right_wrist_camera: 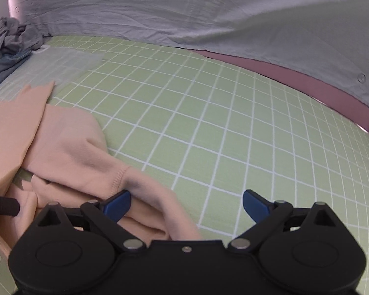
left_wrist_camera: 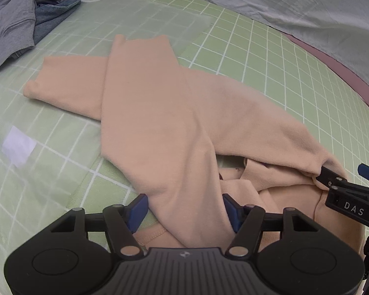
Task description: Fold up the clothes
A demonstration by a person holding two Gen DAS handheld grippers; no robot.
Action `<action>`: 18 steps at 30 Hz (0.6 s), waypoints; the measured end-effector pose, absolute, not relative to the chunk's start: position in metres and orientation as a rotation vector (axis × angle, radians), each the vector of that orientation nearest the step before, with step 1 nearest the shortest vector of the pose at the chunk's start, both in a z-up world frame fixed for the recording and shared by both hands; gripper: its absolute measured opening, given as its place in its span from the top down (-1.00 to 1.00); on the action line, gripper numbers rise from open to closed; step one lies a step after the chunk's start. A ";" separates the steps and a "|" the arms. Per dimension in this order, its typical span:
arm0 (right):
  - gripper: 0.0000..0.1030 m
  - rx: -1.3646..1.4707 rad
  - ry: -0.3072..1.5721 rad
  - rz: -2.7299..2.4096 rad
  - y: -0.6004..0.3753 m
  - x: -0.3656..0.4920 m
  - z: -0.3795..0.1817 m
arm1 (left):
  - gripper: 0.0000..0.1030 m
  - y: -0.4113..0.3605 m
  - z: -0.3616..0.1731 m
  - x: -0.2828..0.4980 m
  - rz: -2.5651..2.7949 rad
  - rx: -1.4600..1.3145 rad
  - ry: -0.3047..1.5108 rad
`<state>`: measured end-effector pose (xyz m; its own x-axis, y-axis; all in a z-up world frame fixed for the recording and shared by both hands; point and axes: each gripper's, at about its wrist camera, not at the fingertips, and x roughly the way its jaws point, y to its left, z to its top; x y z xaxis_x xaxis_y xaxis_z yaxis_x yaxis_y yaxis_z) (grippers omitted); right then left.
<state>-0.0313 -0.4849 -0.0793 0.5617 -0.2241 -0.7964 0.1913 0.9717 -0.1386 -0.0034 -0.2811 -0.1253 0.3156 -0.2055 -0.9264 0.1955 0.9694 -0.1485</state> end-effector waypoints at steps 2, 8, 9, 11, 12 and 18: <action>-0.59 -0.065 0.938 -0.207 -0.481 -0.026 -0.079 | 0.07 -0.280 -0.122 -0.004 -0.259 -0.006 1.209; 0.74 0.079 0.900 -0.197 -0.504 -0.030 -0.081 | 0.86 -0.269 -0.110 -0.005 -0.257 -0.061 1.165; 0.82 0.066 0.882 -0.222 -0.507 -0.034 -0.080 | 0.87 -0.267 -0.104 -0.005 -0.255 -0.061 1.138; 0.86 0.096 0.846 -0.307 -0.526 -0.044 -0.077 | 0.87 -0.265 -0.092 -0.003 -0.239 -0.058 1.080; 0.87 0.112 0.828 -0.366 -0.539 -0.049 -0.075 | 0.88 -0.265 -0.085 0.000 -0.226 -0.059 1.049; 0.89 0.262 0.671 -0.668 -0.618 -0.103 -0.052 | 0.88 -0.245 -0.042 0.021 -0.141 -0.106 0.890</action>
